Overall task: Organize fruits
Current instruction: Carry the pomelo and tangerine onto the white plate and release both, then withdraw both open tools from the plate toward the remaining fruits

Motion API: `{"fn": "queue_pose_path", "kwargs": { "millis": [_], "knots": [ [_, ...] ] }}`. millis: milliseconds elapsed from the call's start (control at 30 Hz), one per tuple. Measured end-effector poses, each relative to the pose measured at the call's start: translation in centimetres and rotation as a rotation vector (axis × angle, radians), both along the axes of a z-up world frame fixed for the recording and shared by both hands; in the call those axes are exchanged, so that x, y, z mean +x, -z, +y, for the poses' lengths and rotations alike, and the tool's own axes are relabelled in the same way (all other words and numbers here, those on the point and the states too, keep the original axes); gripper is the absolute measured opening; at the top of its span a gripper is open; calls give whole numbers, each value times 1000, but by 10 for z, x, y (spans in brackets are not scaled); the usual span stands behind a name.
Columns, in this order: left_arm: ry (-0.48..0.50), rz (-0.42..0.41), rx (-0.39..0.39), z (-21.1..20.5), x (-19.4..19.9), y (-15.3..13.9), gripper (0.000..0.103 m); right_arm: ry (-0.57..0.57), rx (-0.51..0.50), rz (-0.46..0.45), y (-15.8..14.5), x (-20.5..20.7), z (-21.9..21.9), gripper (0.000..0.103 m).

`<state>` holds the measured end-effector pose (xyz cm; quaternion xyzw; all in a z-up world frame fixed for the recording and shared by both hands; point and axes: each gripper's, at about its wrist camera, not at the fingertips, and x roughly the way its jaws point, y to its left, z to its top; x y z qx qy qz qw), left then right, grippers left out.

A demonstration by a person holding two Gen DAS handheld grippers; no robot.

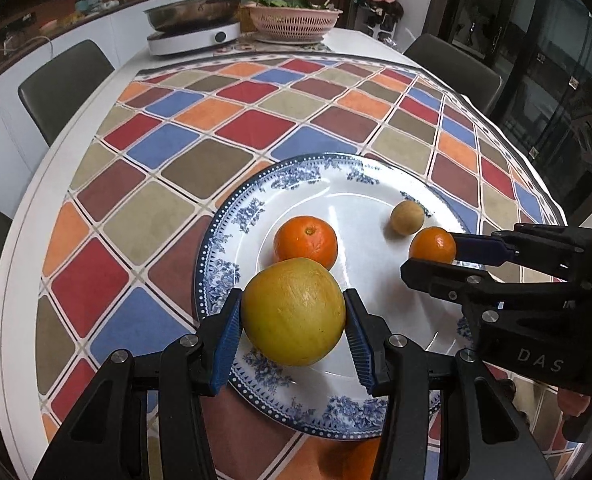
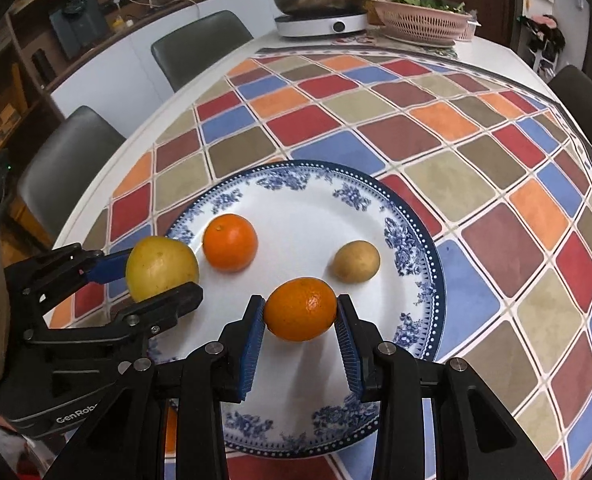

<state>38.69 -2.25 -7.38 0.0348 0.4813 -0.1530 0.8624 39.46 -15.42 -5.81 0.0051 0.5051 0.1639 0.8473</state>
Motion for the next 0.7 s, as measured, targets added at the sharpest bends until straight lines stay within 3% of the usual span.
{"fn": "queue_pose_path", "kwargs": {
  "millis": [133, 233, 367, 700],
  "knots": [
    [-3, 22, -11, 1, 3, 4, 49, 4, -10, -1, 3, 1, 0, 37],
    [-11, -3, -3, 2, 3, -1, 59, 10, -14, -3, 3, 1, 0, 44],
    [-24, -24, 0, 5, 0, -9, 60, 20, -23, -25, -3, -1, -3, 45],
    [-51, -115, 17, 12, -38, -50, 64, 35, -62, -130, -42, -33, -8, 45]
  ]
}}
